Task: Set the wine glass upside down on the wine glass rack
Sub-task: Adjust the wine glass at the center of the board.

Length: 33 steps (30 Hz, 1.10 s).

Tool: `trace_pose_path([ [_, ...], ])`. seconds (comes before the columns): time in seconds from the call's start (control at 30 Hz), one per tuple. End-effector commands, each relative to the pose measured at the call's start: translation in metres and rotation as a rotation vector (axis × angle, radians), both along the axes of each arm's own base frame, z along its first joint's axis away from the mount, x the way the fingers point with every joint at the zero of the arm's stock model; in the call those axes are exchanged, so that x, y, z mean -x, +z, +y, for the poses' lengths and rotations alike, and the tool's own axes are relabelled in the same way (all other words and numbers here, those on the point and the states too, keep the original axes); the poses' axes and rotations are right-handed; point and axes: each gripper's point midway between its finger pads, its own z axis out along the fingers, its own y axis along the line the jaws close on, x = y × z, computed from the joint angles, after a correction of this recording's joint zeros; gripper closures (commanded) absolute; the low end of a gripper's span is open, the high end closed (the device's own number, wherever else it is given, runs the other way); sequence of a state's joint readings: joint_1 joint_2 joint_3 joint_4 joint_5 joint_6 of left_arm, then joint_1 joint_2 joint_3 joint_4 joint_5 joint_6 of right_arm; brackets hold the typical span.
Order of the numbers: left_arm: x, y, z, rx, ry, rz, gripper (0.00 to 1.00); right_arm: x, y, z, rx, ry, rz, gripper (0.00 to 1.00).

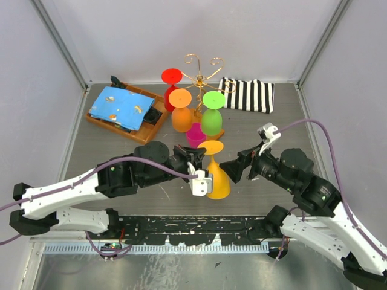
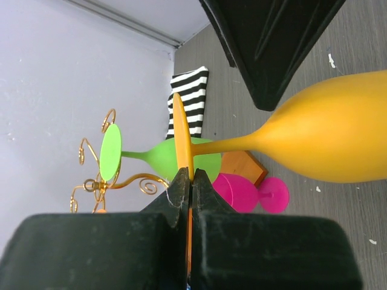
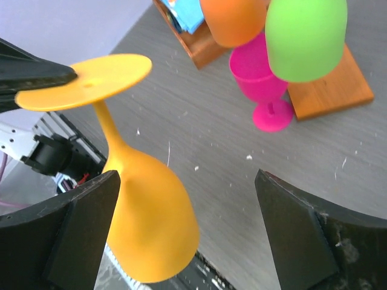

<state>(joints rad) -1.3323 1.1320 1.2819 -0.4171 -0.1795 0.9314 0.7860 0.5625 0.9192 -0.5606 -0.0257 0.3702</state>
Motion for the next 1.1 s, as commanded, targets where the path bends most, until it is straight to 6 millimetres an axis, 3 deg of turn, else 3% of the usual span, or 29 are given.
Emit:
trace_pose_path([
  [0.0, 0.0, 0.03, 0.009, 0.103, 0.023, -0.025, 1.0, 0.005, 0.004, 0.005, 0.048, 0.027, 0.102, 0.0],
  [0.1, 0.0, 0.03, 0.011, 0.106, 0.024, -0.022, 1.0, 0.007, -0.005, 0.009, 0.075, 0.056, 0.114, 0.0],
  [0.23, -0.001, 0.027, 0.013, 0.104, 0.032, -0.021, 1.0, -0.013, -0.008, -0.018, 0.103, -0.148, 0.126, 0.0],
  [0.33, -0.001, 0.027, 0.013, 0.104, 0.036, -0.022, 1.0, -0.014, 0.003, -0.023, 0.069, -0.175, 0.101, 0.0],
  [0.47, -0.004, 0.029, 0.011, 0.11, 0.048, -0.03, 1.0, -0.003, 0.04, -0.013, -0.083, -0.079, -0.039, 0.03],
  [0.63, -0.005, 0.03, 0.008, 0.115, 0.052, -0.031, 1.0, 0.013, 0.074, -0.004, -0.182, 0.041, -0.212, 0.18],
  [0.8, -0.005, 0.033, 0.006, 0.123, 0.049, -0.029, 1.0, 0.019, 0.082, 0.01, -0.191, 0.133, -0.262, 0.28],
  [0.93, -0.005, 0.036, 0.005, 0.136, 0.044, -0.03, 1.0, 0.014, 0.078, 0.021, -0.176, 0.163, -0.265, 0.38],
  [1.07, -0.005, 0.037, 0.002, 0.136, 0.045, -0.032, 1.0, 0.009, 0.073, 0.029, -0.154, 0.18, -0.272, 0.41],
])
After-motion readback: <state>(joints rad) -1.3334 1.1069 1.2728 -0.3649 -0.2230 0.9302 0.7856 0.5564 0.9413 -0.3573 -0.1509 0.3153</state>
